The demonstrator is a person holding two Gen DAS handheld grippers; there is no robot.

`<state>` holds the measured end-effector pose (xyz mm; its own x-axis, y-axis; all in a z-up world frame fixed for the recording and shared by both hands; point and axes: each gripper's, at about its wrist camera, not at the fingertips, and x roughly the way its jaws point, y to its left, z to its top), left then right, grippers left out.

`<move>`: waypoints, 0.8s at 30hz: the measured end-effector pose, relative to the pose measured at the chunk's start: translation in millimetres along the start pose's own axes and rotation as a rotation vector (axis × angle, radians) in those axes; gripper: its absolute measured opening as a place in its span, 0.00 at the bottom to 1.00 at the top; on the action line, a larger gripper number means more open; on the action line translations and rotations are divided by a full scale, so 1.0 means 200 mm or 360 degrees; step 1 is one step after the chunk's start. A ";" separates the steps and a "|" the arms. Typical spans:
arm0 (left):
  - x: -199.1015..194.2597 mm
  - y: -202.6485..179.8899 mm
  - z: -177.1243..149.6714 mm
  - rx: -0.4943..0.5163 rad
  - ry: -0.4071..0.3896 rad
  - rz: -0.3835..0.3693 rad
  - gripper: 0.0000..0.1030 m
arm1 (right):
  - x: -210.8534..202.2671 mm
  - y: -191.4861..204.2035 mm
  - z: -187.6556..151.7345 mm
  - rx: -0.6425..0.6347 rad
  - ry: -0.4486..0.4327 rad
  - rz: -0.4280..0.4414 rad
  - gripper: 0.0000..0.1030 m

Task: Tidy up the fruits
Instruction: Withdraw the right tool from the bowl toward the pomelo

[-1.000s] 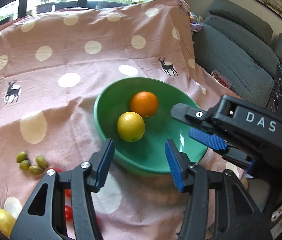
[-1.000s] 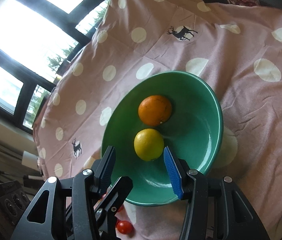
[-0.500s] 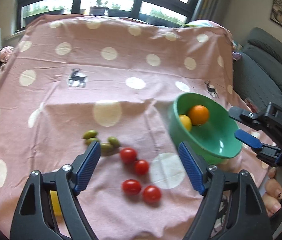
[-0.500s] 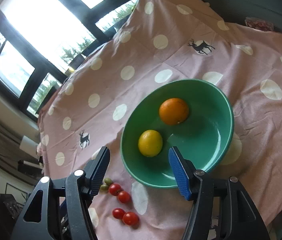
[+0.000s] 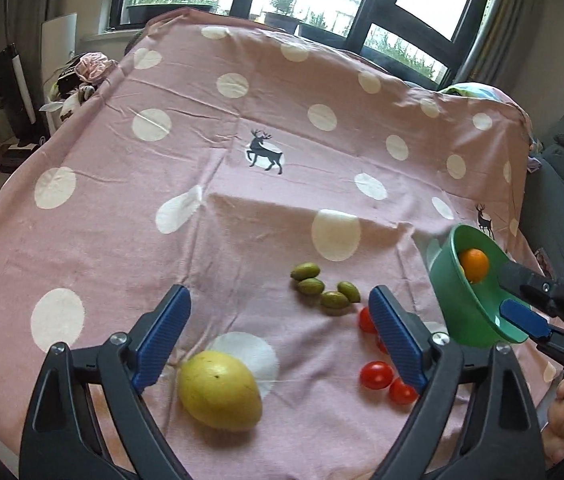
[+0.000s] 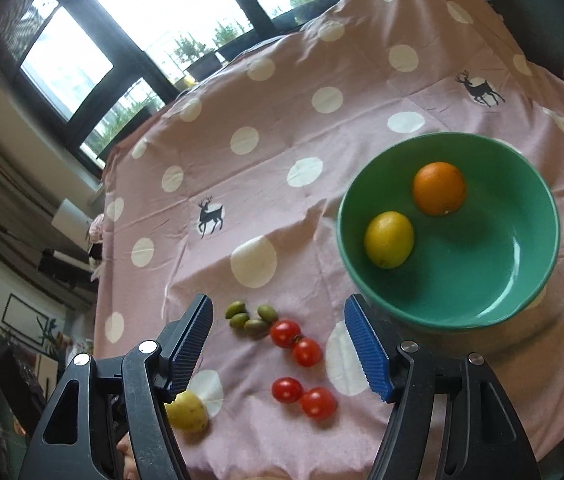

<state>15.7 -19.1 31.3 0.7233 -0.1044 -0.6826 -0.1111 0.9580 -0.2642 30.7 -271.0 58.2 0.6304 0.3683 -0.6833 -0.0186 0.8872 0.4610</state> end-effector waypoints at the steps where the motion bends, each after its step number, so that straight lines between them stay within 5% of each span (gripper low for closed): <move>1: 0.00 0.03 0.00 -0.0022 -0.0005 0.0010 0.93 | 0.02 0.03 -0.02 -0.0032 0.0031 0.0019 0.71; 8: 0.00 0.22 0.01 -0.0118 0.0037 0.0133 0.94 | 0.20 0.17 -0.12 -0.0126 0.0293 0.0321 0.76; 24: -0.01 0.48 0.04 -0.0332 0.0074 0.0197 0.94 | 0.51 0.41 -0.36 -0.0437 0.0697 0.0168 0.76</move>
<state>9.0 74.4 12.1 0.6638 -0.0068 -0.7479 -0.3386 0.8889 -0.3085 37.8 -140.0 -14.3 0.2316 0.4891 -0.8409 -0.3042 0.8575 0.4150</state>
